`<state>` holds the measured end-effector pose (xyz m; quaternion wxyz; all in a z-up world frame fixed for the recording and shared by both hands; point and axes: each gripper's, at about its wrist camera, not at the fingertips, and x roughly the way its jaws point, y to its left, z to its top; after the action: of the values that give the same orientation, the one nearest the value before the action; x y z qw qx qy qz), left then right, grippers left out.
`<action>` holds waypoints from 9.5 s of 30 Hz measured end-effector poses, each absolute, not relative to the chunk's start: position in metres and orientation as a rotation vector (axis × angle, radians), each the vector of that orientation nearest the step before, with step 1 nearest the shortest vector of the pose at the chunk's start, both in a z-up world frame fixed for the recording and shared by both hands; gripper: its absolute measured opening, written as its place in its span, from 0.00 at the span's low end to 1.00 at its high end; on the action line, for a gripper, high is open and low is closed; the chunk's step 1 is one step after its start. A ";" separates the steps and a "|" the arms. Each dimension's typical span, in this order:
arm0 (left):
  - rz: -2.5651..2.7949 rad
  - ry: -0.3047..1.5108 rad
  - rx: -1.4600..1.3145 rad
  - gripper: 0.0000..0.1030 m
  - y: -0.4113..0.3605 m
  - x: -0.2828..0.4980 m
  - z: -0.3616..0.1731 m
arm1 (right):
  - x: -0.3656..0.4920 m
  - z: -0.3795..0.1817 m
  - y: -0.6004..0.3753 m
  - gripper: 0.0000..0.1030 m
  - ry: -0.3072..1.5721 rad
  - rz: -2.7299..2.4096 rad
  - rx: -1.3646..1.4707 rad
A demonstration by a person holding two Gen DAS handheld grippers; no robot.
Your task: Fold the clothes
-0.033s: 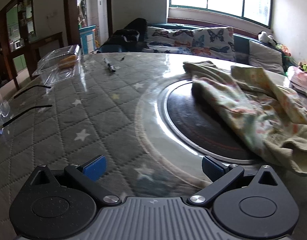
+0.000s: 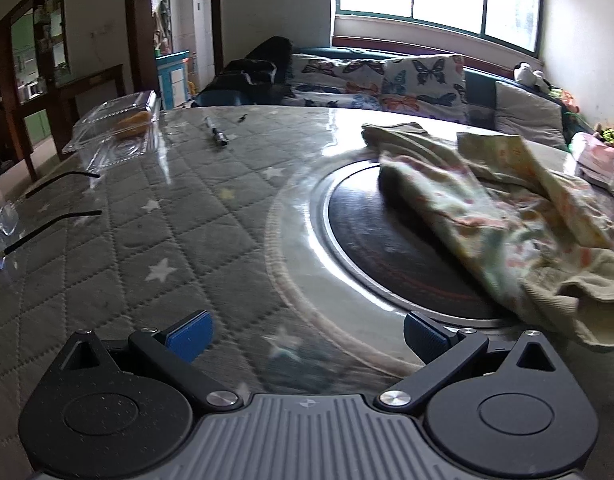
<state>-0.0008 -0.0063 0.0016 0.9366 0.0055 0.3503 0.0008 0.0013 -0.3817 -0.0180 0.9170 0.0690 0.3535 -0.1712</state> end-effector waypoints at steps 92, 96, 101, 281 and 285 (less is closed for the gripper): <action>-0.208 0.715 0.138 0.91 -0.089 0.057 0.046 | 0.040 0.052 -0.281 0.84 0.666 0.094 -0.040; -0.265 0.718 0.164 0.72 -0.100 0.072 0.038 | 0.065 0.050 -0.276 0.69 0.693 0.126 -0.032; -0.336 0.702 0.202 0.51 -0.112 0.082 0.028 | 0.088 0.040 -0.270 0.53 0.738 0.171 -0.002; -0.119 0.768 0.188 0.15 -0.093 0.184 -0.002 | -0.011 0.021 -0.366 0.60 0.728 0.106 0.048; -0.118 0.755 0.161 0.05 -0.081 0.180 0.004 | -0.015 0.022 -0.367 0.60 0.725 0.103 0.052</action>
<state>0.1796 -0.0806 0.0039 0.9247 0.0783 0.3680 -0.0575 -0.0150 -0.3670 0.0220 0.9333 0.0255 0.3546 0.0503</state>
